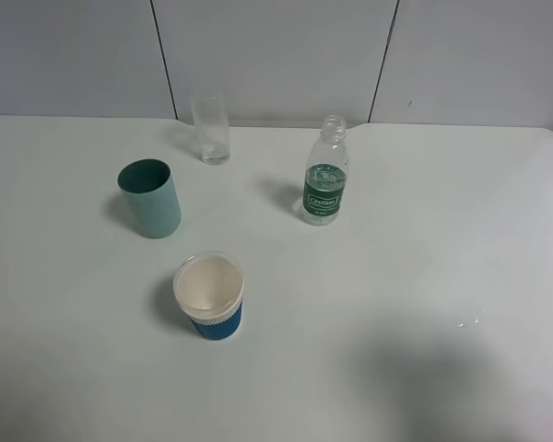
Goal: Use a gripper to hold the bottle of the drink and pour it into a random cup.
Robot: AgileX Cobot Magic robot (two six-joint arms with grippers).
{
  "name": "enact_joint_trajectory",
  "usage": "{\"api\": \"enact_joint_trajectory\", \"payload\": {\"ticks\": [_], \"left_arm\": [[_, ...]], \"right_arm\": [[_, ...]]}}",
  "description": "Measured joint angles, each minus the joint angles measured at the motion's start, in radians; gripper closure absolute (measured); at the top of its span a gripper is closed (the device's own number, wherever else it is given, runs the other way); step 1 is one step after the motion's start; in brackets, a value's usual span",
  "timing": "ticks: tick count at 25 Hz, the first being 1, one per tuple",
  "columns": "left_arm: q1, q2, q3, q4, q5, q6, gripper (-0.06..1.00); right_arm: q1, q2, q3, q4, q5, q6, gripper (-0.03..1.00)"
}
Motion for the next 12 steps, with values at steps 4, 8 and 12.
{"api": "enact_joint_trajectory", "payload": {"ticks": [4, 8, 12], "left_arm": [[0.0, 0.0, 0.0, 0.0, 0.0, 0.0, -0.05], [0.0, 0.0, 0.0, 0.0, 0.0, 0.0, -0.05], [0.0, 0.0, 0.0, 0.0, 0.0, 0.0, -0.05]], "right_arm": [[0.0, 0.0, 0.0, 0.0, 0.0, 0.005, 0.19], [0.0, 0.0, 0.0, 0.0, 0.0, 0.005, 0.19], [0.0, 0.0, 0.0, 0.0, 0.0, 0.005, 0.19]]}}
